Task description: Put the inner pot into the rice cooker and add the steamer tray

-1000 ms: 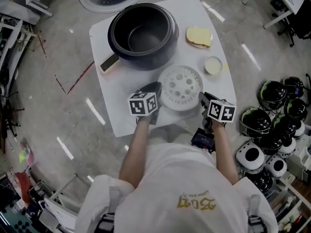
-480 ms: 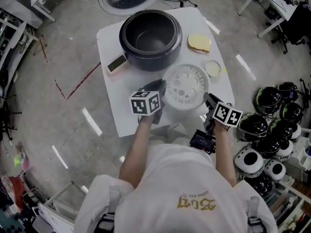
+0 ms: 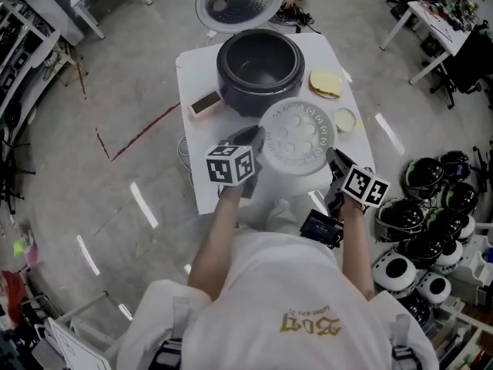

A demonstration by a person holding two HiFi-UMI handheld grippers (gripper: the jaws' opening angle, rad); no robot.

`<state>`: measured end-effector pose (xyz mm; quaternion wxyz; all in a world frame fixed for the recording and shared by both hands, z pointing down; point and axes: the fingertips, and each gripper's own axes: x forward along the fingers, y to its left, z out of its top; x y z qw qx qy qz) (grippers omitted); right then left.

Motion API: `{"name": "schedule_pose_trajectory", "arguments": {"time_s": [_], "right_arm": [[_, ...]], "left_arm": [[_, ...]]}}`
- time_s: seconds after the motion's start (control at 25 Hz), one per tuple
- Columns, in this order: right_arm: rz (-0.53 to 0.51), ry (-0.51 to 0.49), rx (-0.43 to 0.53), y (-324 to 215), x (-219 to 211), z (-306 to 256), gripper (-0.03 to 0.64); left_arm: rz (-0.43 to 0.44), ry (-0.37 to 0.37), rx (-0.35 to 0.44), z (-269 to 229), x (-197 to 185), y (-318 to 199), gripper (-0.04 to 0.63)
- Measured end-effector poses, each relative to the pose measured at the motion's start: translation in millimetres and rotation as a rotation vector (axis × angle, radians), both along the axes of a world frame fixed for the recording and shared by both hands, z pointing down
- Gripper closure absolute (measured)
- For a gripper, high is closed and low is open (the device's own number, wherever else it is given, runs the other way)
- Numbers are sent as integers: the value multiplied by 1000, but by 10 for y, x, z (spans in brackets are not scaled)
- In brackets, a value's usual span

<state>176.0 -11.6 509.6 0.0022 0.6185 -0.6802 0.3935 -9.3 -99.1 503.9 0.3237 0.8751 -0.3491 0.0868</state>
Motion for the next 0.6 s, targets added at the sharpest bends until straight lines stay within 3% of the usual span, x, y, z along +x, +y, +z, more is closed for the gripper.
{"name": "schedule_pose_trajectory", "arguments": {"time_s": [0.6], "right_arm": [[-82, -5, 173, -117, -948, -709, 572]], "left_arm": [[-117, 127, 81, -587, -1057, 89, 541]]}}
